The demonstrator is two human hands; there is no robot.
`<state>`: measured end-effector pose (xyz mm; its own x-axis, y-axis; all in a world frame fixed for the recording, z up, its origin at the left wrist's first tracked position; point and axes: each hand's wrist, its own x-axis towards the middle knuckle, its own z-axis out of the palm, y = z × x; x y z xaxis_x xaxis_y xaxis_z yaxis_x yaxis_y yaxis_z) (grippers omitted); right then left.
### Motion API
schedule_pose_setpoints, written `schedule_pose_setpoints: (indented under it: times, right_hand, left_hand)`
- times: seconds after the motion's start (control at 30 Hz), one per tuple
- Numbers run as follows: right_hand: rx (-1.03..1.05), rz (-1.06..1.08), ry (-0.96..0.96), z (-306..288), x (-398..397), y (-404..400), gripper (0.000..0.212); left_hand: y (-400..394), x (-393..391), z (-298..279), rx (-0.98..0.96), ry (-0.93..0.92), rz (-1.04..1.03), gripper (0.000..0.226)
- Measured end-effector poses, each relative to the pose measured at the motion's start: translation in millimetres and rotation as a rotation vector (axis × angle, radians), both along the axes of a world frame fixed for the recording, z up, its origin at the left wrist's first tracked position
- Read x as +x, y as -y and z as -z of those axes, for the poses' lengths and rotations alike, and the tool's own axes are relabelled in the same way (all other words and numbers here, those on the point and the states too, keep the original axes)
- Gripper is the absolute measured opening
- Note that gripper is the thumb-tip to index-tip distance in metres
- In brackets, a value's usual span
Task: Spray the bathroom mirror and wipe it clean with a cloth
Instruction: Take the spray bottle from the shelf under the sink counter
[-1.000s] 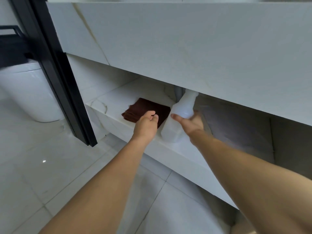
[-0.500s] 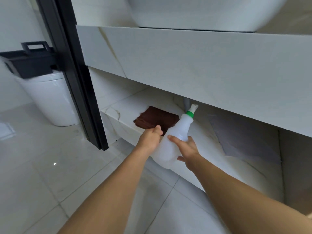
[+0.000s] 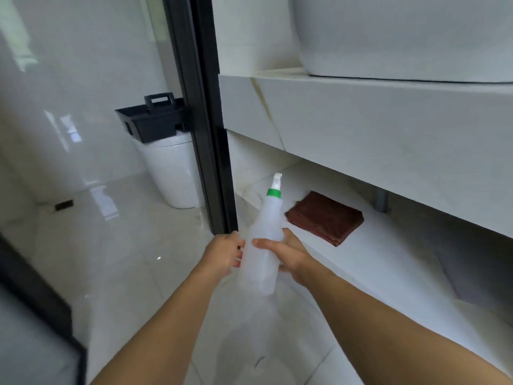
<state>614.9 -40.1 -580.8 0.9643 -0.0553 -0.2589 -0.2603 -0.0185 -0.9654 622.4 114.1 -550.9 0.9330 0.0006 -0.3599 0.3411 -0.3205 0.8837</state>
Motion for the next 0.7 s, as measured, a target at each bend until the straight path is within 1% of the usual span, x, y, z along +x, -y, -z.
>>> schedule_pose_setpoints:
  times: [0.1, 0.23, 0.37, 0.4, 0.53, 0.63, 0.7]
  right_hand:
    - [-0.028, -0.106, 0.05, -44, 18, -33, 0.066]
    - [-0.048, -0.198, 0.121, -134, 34, -63, 0.064]
    - [-0.054, -0.272, 0.191, -254, 50, -77, 0.067]
    - [-0.05, -0.281, 0.209, -287, 53, -78, 0.066]
    - [-0.028, -0.3, 0.272, -422, 56, -71, 0.048]
    - [-0.03, -0.296, 0.294, -513, 52, -57, 0.056]
    - [-0.025, -0.288, 0.317, -569, 49, -48, 0.057]
  left_hand:
    - [-36, 3, -39, 0.013, 0.048, -0.08, 0.032]
    - [-67, -2, -121, -0.025, 0.169, -0.161, 0.022]
    - [-83, 1, -228, -0.076, 0.299, -0.189, 0.02]
    - [-84, 2, -257, -0.085, 0.327, -0.186, 0.023]
    - [-80, 7, -378, -0.103, 0.43, -0.135, 0.032]
    - [-69, 6, -465, -0.123, 0.487, -0.094, 0.033]
    - [-62, 4, -518, -0.151, 0.523, -0.075, 0.032]
